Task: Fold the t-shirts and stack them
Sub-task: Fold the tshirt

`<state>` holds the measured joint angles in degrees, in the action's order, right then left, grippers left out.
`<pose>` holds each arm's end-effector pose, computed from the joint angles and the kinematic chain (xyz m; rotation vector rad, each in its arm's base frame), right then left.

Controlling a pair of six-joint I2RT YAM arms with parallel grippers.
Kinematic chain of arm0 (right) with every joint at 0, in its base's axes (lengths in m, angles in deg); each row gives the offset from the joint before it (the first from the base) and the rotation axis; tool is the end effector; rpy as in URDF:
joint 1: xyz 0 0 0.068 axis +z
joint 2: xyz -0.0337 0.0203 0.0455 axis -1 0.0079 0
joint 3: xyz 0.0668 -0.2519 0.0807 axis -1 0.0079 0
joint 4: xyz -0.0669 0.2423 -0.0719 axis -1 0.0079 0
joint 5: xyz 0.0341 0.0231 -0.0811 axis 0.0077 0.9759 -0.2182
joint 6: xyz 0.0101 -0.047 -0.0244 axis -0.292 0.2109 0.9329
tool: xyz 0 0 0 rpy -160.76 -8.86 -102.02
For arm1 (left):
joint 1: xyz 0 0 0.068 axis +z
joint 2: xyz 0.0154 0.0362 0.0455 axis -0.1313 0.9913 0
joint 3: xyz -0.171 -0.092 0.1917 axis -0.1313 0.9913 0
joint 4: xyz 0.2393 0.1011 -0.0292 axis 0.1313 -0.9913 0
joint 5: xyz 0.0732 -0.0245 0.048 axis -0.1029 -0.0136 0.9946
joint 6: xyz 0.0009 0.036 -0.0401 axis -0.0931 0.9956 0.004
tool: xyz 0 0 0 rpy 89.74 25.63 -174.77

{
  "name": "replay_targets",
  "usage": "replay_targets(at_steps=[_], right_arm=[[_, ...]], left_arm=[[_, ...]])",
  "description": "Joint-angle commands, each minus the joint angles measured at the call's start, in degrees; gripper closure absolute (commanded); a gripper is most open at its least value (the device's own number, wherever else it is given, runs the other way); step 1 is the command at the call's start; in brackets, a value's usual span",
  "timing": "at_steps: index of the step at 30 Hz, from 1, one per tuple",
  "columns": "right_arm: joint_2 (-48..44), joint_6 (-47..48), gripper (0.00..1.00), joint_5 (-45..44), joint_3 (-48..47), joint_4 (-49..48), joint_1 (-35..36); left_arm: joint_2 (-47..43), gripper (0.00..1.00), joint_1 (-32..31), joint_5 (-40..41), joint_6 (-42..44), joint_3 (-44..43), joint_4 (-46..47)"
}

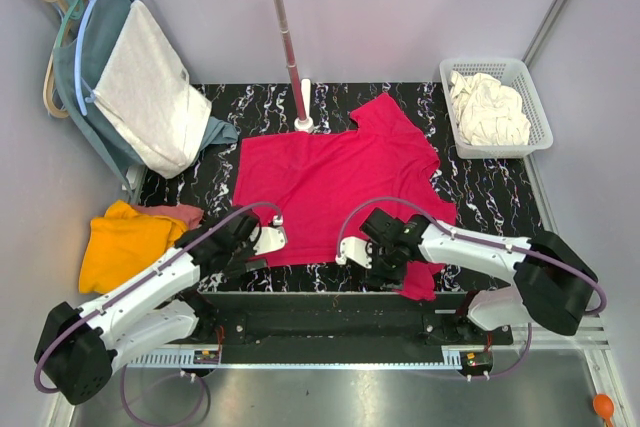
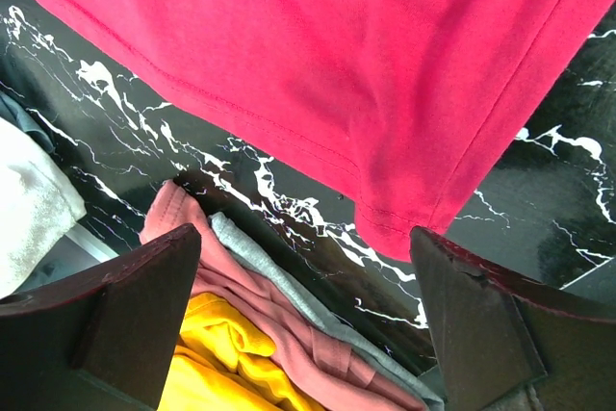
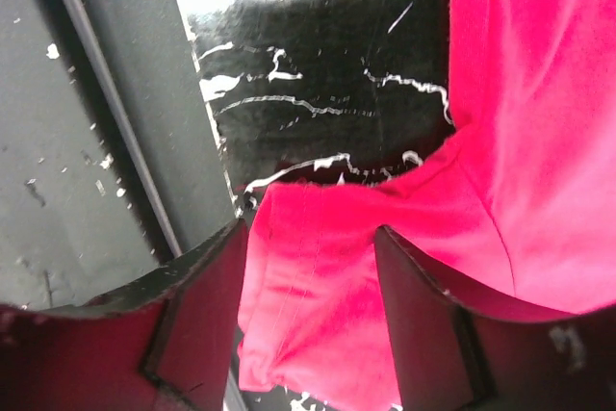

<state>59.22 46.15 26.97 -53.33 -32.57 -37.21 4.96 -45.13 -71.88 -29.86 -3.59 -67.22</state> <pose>0.1299 0.1782 0.1686 -2.0176 2.0985 0.3055 0.1289 -0.0870 0.1889 1.5962 2.1124 0.3858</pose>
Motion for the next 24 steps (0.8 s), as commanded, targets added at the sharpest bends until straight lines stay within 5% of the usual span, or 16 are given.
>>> replay_targets(at_steps=[1, 5, 17, 24], right_arm=[[2.00, 0.43, 0.39, -1.10, 0.54, -4.19, 0.40], [3.14, 0.87, 0.43, -1.28, 1.51, -5.60, 0.40], [2.00, -0.18, 0.92, -3.30, 1.51, -5.08, 0.48], [2.00, -0.62, 0.97, -3.65, 2.12, -4.72, 0.40]], left_arm=[[-0.35, 0.04, -0.30, 1.50, 0.66, 0.47, 2.45], [-1.32, 0.04, -0.21, 1.94, 1.10, 1.35, 2.45], [-1.94, 0.05, -0.21, 0.98, 1.63, 1.53, -0.70], [-2.20, 0.05, -0.21, -1.83, 0.58, -0.58, -4.92]])
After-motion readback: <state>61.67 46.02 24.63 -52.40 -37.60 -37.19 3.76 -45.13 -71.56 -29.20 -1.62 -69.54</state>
